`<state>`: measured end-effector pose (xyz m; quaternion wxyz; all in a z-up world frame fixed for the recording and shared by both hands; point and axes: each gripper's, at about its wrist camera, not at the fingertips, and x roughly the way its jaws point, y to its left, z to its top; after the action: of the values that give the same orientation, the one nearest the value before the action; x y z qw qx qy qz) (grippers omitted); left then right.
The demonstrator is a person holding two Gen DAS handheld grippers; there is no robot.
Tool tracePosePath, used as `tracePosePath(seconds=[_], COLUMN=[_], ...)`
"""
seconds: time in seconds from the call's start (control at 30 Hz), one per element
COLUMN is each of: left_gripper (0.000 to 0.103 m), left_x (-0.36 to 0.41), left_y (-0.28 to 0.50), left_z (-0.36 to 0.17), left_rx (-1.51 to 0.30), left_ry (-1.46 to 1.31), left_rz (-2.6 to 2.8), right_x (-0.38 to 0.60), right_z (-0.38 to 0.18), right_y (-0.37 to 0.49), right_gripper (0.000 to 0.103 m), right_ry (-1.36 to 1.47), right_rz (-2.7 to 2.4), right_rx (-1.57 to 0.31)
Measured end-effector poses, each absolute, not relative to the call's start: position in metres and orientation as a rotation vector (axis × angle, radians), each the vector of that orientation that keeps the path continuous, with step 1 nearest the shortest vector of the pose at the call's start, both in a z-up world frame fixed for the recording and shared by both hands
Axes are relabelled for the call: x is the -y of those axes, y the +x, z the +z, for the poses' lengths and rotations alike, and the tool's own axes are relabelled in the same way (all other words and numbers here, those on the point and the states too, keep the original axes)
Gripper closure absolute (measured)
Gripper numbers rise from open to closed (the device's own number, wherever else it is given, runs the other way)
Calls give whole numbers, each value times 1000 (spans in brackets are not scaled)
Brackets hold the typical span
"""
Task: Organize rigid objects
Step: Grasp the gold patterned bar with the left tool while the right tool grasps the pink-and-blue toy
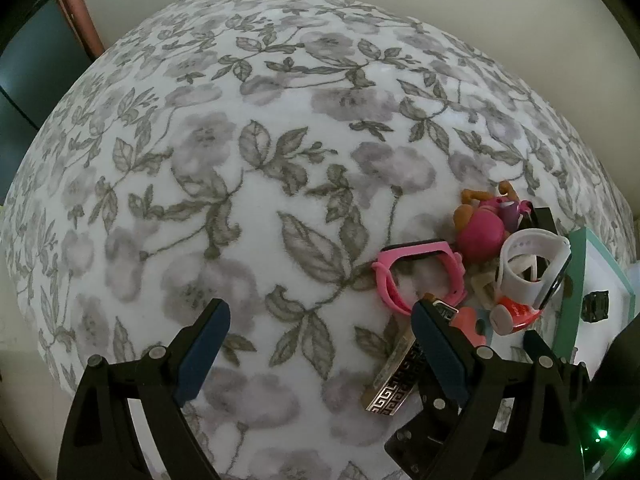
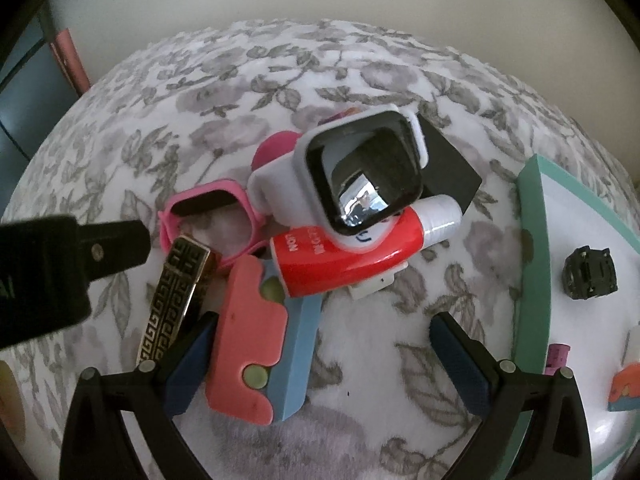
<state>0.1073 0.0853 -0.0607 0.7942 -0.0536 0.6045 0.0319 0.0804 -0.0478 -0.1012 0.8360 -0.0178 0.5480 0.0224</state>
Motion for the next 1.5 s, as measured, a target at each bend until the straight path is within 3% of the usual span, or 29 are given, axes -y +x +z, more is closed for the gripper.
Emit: tracePosePath(seconds=[0.07, 0.17, 0.43, 0.63, 1.0, 1.07, 1.13, 1.2, 1.23, 1.33, 1.5], left_gripper=[11, 11, 11, 11, 11, 20, 36, 46, 57, 74, 82], left_x=[-86, -85, -80, -77, -57, -51, -45, -39, -37, -32, -34], left_y=[107, 107, 106, 105, 101, 99, 97, 95, 94, 93, 84], left_z=[-61, -60, -63, -65, -72, -74, -77, -79, -81, -84, -80], left_rx=[-1301, -1300, -1314, -1326, -1354, -1364, -1372, -1382, -1388, -1392, -1390], left_ry=[-119, -123, -160, -203, -157, -134, -112, -99, -98, -84, -139], left_rz=[64, 58, 5, -35, -81, -93, -104, -118, -128, -126, -159], right_x=[50, 50, 53, 57, 86, 89, 91, 92, 93, 94, 99], right_z=[-100, -95, -85, -83, -81, -81, -80, -80, -79, -79, -77], right_y=[79, 74, 66, 60, 50, 48, 46, 44, 43, 42, 38], right_gripper=[1, 11, 46, 58, 57, 58, 57, 57, 57, 57, 58], right_ry=[-28, -32, 41, 61, 138, 147, 149, 153, 154, 158, 175], right_rz=[53, 75, 173, 194, 148, 145, 138, 131, 128, 120, 108], right_rx=[-1150, -1134, -1126, -1132, -1172, -1180, -1183, -1186, -1187, -1192, -1196])
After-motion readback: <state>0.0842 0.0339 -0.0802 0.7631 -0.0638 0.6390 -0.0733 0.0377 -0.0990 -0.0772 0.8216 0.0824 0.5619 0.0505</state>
